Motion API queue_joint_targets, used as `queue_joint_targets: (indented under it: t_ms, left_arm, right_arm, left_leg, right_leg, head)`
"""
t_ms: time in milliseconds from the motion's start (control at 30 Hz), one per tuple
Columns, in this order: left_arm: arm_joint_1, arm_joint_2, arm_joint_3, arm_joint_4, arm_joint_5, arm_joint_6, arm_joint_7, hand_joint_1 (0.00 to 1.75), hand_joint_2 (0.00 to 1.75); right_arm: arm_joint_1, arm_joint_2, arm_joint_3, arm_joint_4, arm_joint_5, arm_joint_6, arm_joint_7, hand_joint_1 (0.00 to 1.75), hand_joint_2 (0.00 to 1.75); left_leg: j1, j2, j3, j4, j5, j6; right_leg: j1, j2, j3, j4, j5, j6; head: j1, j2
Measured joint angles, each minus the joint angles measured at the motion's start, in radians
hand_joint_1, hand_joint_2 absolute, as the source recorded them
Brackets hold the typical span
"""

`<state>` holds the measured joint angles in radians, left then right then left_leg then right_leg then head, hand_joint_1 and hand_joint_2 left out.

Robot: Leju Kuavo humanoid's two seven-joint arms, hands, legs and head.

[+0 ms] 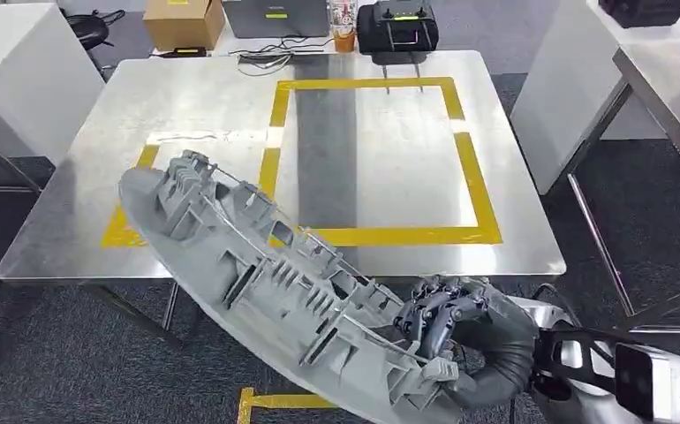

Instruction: Take the parts from the cabinet and place them on the table.

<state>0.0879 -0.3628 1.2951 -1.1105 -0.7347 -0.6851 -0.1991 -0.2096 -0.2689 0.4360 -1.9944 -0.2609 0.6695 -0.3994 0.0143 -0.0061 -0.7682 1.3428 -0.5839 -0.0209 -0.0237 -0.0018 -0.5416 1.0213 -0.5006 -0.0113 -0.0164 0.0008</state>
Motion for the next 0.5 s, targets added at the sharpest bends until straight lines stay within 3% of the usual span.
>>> queue_joint_targets:
  t_ms: [33, 67, 133, 167, 200, 300, 333, 367, 433, 467, 500]
  left_arm:
    - [0.000, 0.000, 0.001, 0.000, 0.000, -0.001, -0.001, 0.00, 1.75]
    - [0.000, 0.000, 0.002, 0.000, -0.001, -0.003, -0.003, 0.00, 1.75]
    - [0.000, 0.002, 0.003, 0.000, -0.002, -0.004, -0.005, 0.00, 1.75]
    - [-0.001, 0.006, 0.005, 0.000, -0.003, -0.004, -0.007, 0.00, 1.75]
    - [-0.001, 0.004, 0.006, 0.000, -0.008, -0.006, -0.007, 0.00, 1.75]
    - [-0.002, 0.006, 0.010, -0.002, -0.010, -0.004, -0.011, 0.00, 1.75]
    - [-0.004, 0.006, 0.009, -0.002, -0.011, -0.004, -0.011, 0.00, 1.75]
    - [-0.004, 0.005, 0.010, -0.002, -0.010, -0.003, -0.014, 0.00, 1.75]
    - [-0.011, 0.005, 0.011, -0.002, -0.011, 0.002, -0.016, 0.00, 1.75]
    - [-0.015, 0.004, 0.011, -0.002, -0.011, 0.003, -0.016, 0.00, 1.75]
    - [-0.017, 0.003, 0.011, -0.002, -0.011, 0.005, -0.017, 0.00, 1.75]
  right_arm:
    - [0.000, 0.000, 0.000, 0.000, 0.000, 0.000, 0.000, 1.75, 1.75]
    - [0.000, 0.000, 0.000, 0.000, -0.001, -0.001, 0.000, 1.75, 1.75]
    - [-0.001, 0.000, 0.000, 0.000, -0.002, -0.001, 0.000, 1.75, 1.75]
    - [-0.002, 0.000, 0.000, 0.000, -0.003, -0.001, 0.000, 1.75, 1.75]
    - [-0.001, -0.001, 0.001, 0.000, -0.004, -0.001, -0.001, 1.75, 1.75]
    - [-0.002, -0.001, 0.000, 0.000, -0.006, -0.002, -0.002, 1.75, 1.75]
    - [-0.001, -0.001, 0.000, -0.002, -0.006, -0.002, -0.002, 1.75, 1.75]
    - [-0.003, -0.002, 0.000, -0.002, -0.006, -0.002, -0.002, 1.75, 1.75]
    - [-0.007, -0.003, 0.000, 0.000, -0.007, -0.003, -0.002, 1.75, 1.75]
    - [-0.003, -0.004, 0.000, 0.002, -0.006, -0.003, -0.002, 1.75, 1.75]
    - [-0.002, -0.004, 0.000, 0.003, -0.005, -0.004, -0.002, 1.75, 1.75]
  left_leg:
    - [0.000, 0.000, -0.013, -0.017, 0.037, 0.004]
    - [-0.002, 0.000, -0.004, -0.074, 0.095, 0.009]
    - [-0.012, 0.000, 0.050, -0.256, 0.227, 0.033]
    - [-0.021, -0.001, 0.070, -0.295, 0.236, 0.044]
    - [-0.024, 0.003, 0.080, -0.306, 0.226, 0.047]
    - [-0.028, 0.000, 0.082, -0.313, 0.214, 0.058]
    - [-0.010, 0.000, 0.104, -0.340, 0.217, 0.060]
    - [-0.015, -0.003, 0.119, -0.355, 0.214, 0.063]
    - [-0.015, -0.004, 0.129, -0.358, 0.207, 0.071]
    - [-0.015, -0.007, 0.130, -0.358, 0.203, 0.072]
    - [-0.015, -0.011, 0.133, -0.358, 0.199, 0.071]
  right_leg:
    - [0.001, 0.001, 0.015, 0.000, -0.011, 0.000]
    - [0.003, 0.002, 0.032, 0.000, -0.024, 0.001]
    - [0.005, 0.001, 0.068, -0.001, -0.048, 0.005]
    - [0.007, 0.001, 0.066, -0.004, -0.060, 0.009]
    - [0.014, 0.004, 0.069, -0.005, -0.065, 0.016]
    - [0.009, -0.001, 0.083, -0.031, -0.072, 0.031]
    - [0.011, -0.002, 0.095, -0.036, -0.083, 0.030]
    - [0.012, -0.001, 0.085, -0.007, -0.090, 0.029]
    - [0.011, 0.001, -0.013, 0.145, -0.137, 0.020]
    - [0.010, 0.001, -0.075, 0.227, -0.157, 0.019]
    - [0.009, 0.001, -0.124, 0.282, -0.158, 0.024]
  head:
    - [0.000, 0.000]
    - [0.000, 0.000]
    - [0.000, 0.000]
    - [0.003, 0.000]
    - [0.001, 0.000]
    - [0.000, 0.000]
    - [0.002, 0.000]
    - [0.004, 0.000]
    - [0.005, 0.000]
    - [0.005, 0.000]
    - [0.005, 0.000]
